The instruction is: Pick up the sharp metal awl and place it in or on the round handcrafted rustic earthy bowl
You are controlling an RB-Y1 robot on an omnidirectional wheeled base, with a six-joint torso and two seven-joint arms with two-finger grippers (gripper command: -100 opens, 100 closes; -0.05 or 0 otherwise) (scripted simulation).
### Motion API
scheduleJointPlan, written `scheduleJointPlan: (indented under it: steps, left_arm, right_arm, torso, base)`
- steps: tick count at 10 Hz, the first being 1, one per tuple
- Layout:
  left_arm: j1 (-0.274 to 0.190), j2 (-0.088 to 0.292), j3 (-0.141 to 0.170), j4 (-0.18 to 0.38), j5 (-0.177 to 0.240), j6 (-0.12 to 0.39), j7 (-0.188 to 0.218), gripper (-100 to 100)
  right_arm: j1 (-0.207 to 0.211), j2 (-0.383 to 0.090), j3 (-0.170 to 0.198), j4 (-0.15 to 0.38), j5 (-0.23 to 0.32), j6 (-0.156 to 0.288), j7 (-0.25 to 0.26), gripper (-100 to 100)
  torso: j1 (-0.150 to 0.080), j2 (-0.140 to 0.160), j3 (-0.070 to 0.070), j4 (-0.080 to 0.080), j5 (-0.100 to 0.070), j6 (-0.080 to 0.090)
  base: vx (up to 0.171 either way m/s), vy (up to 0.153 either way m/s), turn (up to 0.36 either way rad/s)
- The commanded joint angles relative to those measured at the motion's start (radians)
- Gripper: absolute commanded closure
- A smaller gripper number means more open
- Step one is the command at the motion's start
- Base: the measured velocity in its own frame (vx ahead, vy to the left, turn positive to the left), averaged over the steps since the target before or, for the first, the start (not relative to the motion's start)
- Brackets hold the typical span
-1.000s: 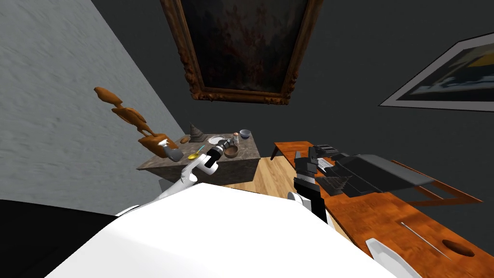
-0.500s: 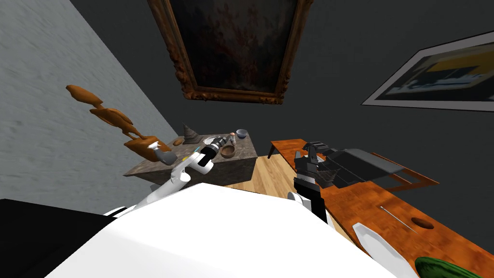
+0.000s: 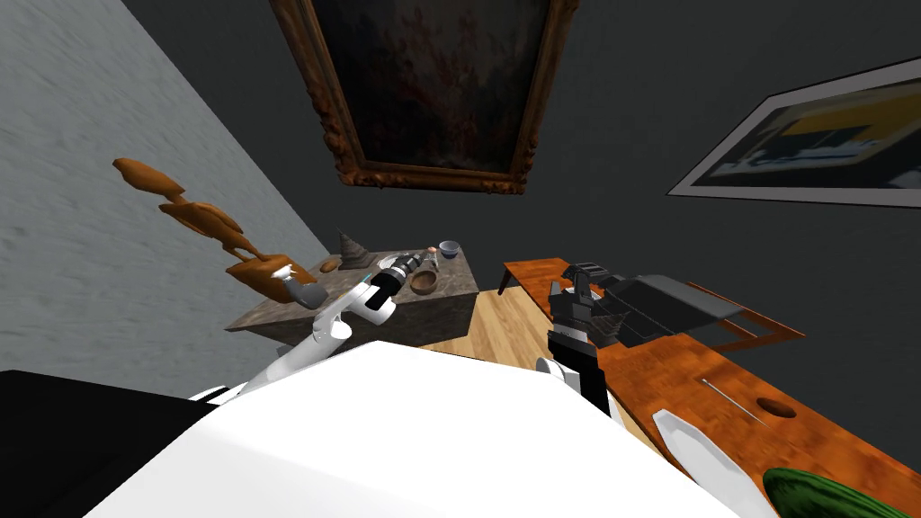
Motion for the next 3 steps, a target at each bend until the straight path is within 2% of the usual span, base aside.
scheduleJointPlan:
  steps: [1,3]
  left_arm:
    - [0.0,0.0,0.0,0.0,0.0,0.0,0.0,0]
    - [0.0,0.0,0.0,0.0,0.0,0.0,0.0,0]
  right_arm:
    - [0.0,0.0,0.0,0.0,0.0,0.0,0.0,0]
    - [0.0,0.0,0.0,0.0,0.0,0.0,0.0,0]
  torso:
    - [0.0,0.0,0.0,0.0,0.0,0.0]
    - [0.0,0.0,0.0,0.0,0.0,0.0]
  base:
    - [0.0,0.0,0.0]
    - [0.0,0.0,0.0]
